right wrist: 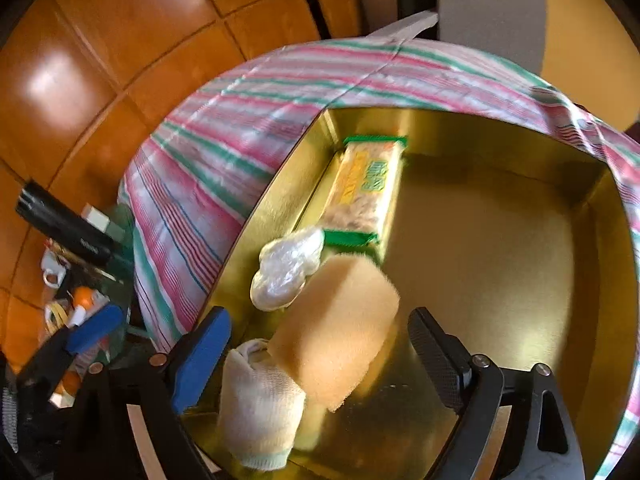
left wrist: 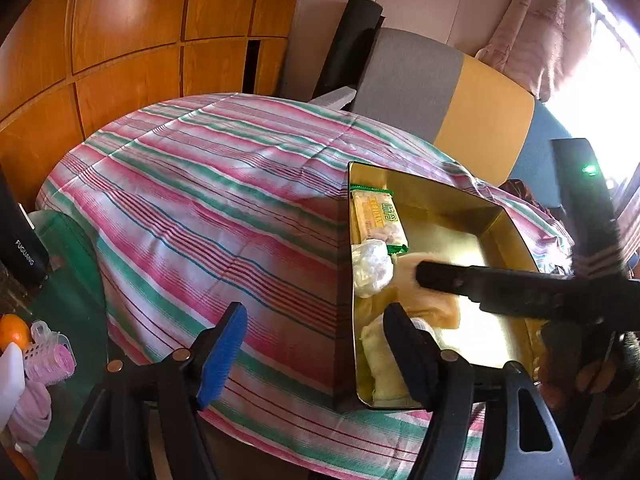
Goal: Organize objects
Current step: 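Carry the beige sponge into the gold tray and open the right gripper, then move both grippers back toward the remaining item pile, then grasp the small green-labelled box with the left gripper while the right gripper grasps a yellow sponge, then carry the green-labelled box into the gold tray and open the left gripper, then carry the yellow sponge into the gold tray and open the right gripper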
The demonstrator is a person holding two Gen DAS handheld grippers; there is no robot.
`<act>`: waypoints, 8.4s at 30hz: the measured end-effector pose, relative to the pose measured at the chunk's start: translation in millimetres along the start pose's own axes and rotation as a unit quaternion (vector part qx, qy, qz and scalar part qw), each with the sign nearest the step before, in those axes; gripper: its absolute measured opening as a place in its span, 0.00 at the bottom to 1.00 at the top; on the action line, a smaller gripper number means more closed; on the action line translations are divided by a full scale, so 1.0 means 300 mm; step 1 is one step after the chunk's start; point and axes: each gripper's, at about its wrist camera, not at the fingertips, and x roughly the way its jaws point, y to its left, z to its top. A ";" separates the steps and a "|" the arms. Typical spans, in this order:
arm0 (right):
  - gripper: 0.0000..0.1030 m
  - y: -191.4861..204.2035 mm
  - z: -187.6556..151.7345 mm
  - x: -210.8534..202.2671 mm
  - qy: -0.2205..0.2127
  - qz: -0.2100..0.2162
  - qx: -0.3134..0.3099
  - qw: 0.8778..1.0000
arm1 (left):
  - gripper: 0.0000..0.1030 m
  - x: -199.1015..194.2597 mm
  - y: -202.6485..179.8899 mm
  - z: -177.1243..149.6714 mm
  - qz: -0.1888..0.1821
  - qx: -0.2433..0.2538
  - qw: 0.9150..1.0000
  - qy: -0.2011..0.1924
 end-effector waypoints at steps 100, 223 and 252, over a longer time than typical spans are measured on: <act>1.00 -1.371 -0.872 -1.049 -0.267 -0.175 0.503 0.803 | 0.29 0.665 -1.498 -0.012 -0.175 0.247 0.937 0.174; 0.56 -1.071 -0.618 -1.046 -0.225 -0.277 0.341 0.870 | 0.34 0.085 -0.268 0.148 -0.077 0.058 0.995 0.015; 0.86 -0.289 0.181 0.067 -0.016 -0.046 0.105 0.993 | 0.36 0.084 -0.091 0.071 -0.083 0.006 0.996 0.025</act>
